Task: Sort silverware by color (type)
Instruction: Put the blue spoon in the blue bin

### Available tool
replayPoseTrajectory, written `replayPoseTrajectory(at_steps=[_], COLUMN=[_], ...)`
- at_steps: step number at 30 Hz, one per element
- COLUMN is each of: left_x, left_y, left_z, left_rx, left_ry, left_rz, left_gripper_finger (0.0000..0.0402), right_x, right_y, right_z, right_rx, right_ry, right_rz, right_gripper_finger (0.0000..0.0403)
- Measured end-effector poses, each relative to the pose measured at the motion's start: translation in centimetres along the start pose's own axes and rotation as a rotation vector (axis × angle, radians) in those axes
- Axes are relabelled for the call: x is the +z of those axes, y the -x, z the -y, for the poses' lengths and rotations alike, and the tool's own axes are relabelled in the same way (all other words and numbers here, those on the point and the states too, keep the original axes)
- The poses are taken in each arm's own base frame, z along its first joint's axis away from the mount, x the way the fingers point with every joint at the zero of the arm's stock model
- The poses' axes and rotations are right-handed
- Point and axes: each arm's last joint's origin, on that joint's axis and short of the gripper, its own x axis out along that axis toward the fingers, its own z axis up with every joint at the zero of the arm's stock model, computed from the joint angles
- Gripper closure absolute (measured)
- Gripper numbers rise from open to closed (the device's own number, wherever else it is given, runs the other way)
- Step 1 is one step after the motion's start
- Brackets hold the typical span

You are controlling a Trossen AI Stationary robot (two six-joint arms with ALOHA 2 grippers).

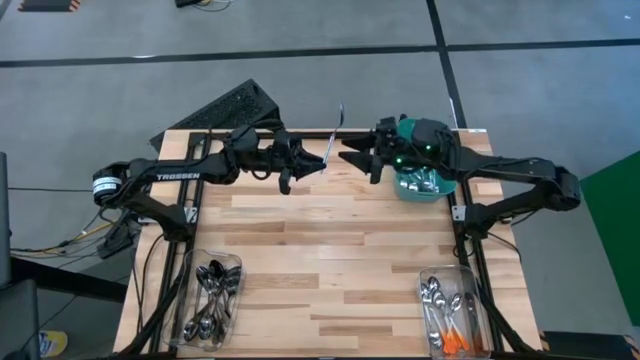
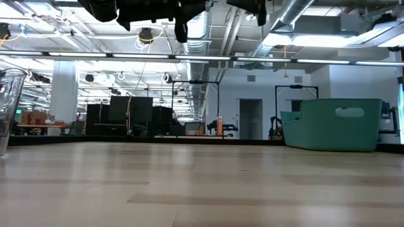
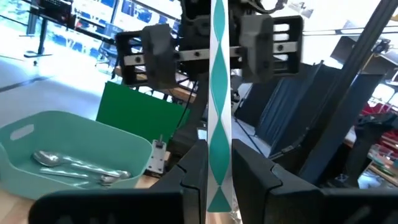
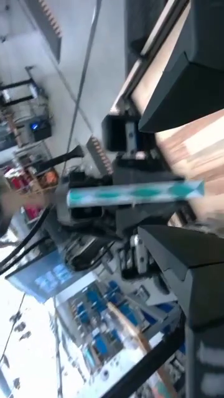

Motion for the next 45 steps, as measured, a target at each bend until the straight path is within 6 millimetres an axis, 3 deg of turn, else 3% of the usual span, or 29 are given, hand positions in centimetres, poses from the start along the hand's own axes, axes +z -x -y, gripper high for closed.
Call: replayPoseTrajectory(at_steps=[11, 22, 27, 33, 41, 45], left_x=[0.0, -0.5, -0.7, -0.8, -0.6, -0.9], left_y=[0.0, 0.0, 0.0, 0.1, 0.6, 1.2], left_z=[0.1, -0.1, -0.2, -0.6, -2.0, -2.8], left_rx=[-0.030, -0.036, -0.024, 0.057, 0.220, 0.323], left_ry=[-0.011, -0.039, -0.028, 0.002, 0.096, 0.138], left_rz=[-0.025, -0.077, -0.096, -0.091, -0.060, -0.093], left_gripper_finger=[0.0361, 0.0361, 0.0361, 0.0360, 0.0360, 0.0361], right_x=[0.0, -0.2, 0.2, 0.7, 2.7, 3.9], right_y=[-1.6, -3.6, -4.0, -3.9, -2.5, -0.5], right_z=[0.7, 0.9, 0.8, 1.2, 2.4, 3.6], right_rx=[0.016, 0.055, 0.049, -0.008, -0.263, -0.472], right_ry=[0.007, 0.033, 0.031, 0.018, 0.024, 0.073], right_rz=[0.072, 0.028, 0.004, -0.083, -0.248, -0.348], right_gripper_finger=[0.0122, 0.0132, 0.0193, 0.0364, 0.0366, 0.0367])
